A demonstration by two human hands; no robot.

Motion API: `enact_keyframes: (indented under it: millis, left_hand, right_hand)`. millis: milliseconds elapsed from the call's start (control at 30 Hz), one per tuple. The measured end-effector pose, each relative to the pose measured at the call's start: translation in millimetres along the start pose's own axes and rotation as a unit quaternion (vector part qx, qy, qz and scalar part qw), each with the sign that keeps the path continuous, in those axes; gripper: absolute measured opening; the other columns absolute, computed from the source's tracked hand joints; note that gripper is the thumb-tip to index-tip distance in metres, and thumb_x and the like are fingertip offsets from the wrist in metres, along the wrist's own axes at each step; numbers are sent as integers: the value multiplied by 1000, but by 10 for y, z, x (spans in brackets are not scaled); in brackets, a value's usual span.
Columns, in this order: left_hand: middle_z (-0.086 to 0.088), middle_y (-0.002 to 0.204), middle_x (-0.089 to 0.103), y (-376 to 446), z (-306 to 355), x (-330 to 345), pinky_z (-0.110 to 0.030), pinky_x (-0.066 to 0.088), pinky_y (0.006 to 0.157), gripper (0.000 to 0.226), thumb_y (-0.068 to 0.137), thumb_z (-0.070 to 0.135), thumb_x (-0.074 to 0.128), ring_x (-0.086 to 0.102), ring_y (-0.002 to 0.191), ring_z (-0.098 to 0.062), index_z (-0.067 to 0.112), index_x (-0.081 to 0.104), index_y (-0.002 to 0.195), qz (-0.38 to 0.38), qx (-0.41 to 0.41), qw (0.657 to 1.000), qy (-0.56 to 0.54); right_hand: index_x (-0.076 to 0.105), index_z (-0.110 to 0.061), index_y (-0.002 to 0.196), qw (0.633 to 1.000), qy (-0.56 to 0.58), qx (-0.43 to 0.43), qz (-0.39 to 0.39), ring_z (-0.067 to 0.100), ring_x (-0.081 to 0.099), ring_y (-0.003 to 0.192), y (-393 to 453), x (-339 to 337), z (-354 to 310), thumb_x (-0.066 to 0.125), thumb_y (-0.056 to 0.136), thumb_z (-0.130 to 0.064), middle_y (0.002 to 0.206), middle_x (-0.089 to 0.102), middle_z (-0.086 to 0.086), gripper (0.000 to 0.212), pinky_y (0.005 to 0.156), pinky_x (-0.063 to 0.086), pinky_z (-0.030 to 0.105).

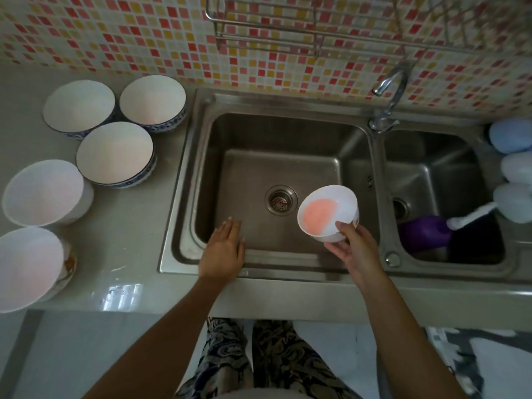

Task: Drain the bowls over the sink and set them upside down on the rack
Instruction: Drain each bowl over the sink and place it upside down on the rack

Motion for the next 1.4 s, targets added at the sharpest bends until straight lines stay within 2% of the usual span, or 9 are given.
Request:
enact_keyframes:
  millis: [233, 500, 700, 900, 1033, 1100, 1200, 1267, 1400]
  left_hand:
    - [-14, 149, 37, -8, 7, -15, -40, 36, 109, 50, 96, 28, 43, 42, 132, -31, 12, 35, 143, -4, -9, 1000, 2]
    - [-13, 148, 39, -7, -15, -12, -37, 36, 107, 51, 96, 30, 42, 44, 130, -30, 11, 37, 143, 1, -12, 1000, 5]
    - [-11, 148, 40, -12, -19, -8, -36, 36, 107, 51, 96, 33, 41, 44, 131, -28, 12, 37, 143, 6, -12, 1000, 7]
    - [-11, 149, 38, -17, -15, -18, -36, 35, 108, 54, 97, 36, 39, 41, 133, -27, 12, 33, 144, 10, -6, 1000, 1]
    - [-9, 151, 36, -10, -7, -19, -36, 35, 109, 56, 97, 39, 36, 40, 134, -25, 13, 29, 146, 12, -3, 1000, 1]
    - [-9, 152, 34, -5, -8, -20, -36, 35, 109, 57, 97, 39, 37, 40, 135, -25, 13, 27, 147, 14, -5, 1000, -2]
    - [-10, 151, 35, -21, 1, -33, -35, 38, 106, 57, 97, 38, 39, 43, 132, -26, 12, 27, 147, 24, 0, 1000, -5]
    - [-11, 151, 35, -26, 5, -41, -35, 38, 106, 57, 97, 37, 39, 44, 132, -26, 11, 27, 147, 28, 2, 1000, -9]
    - [-10, 153, 30, -21, 13, -53, -33, 32, 110, 58, 98, 36, 37, 38, 136, -25, 12, 22, 148, 26, -5, 1000, -14]
  right_hand:
    - [62, -8, 125, 999, -34, 5, 9, 25, 61, 114, 60, 62, 53, 78, 76, -9, 121, 66, 5, 52, 79, 60, 39]
    - [57, -11, 129, 996, -85, -22, 25, 22, 59, 115, 95, 175, 136, 83, 71, -9, 124, 62, 2, 64, 84, 59, 42]
    - [50, -15, 130, 963, -240, -108, 58, 20, 61, 110, 97, 222, 45, 87, 66, -14, 126, 62, 2, 75, 80, 59, 36]
    - [44, -13, 136, 860, -439, -251, 60, 14, 51, 105, -4, 419, -129, 90, 62, -20, 128, 44, 5, 87, 80, 50, 24]
    - [38, -18, 140, 784, -527, -327, 36, 22, 49, 119, -45, 568, -112, 88, 64, -17, 133, 38, 6, 90, 91, 54, 34]
    - [35, -20, 143, 715, -596, -366, 30, 26, 41, 129, -83, 639, -95, 86, 67, -15, 137, 37, 8, 91, 99, 51, 42]
    - [41, -16, 140, 569, -692, -441, 63, 36, 31, 139, -211, 708, -74, 83, 67, -8, 137, 44, 14, 85, 110, 35, 56]
    - [45, -17, 137, 508, -726, -457, 79, 39, 29, 141, -251, 713, -34, 83, 64, -6, 135, 47, 14, 83, 111, 23, 63]
    - [46, -16, 137, 483, -738, -469, 49, 40, 28, 142, -292, 741, -56, 83, 65, -5, 135, 47, 16, 82, 112, 15, 66]
Point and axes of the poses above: each hand's wrist, its own y-axis towards the middle knuckle, its own x-axis out of the palm, z = x × y, the point moved 8 cm from there along y, towards the middle knuckle
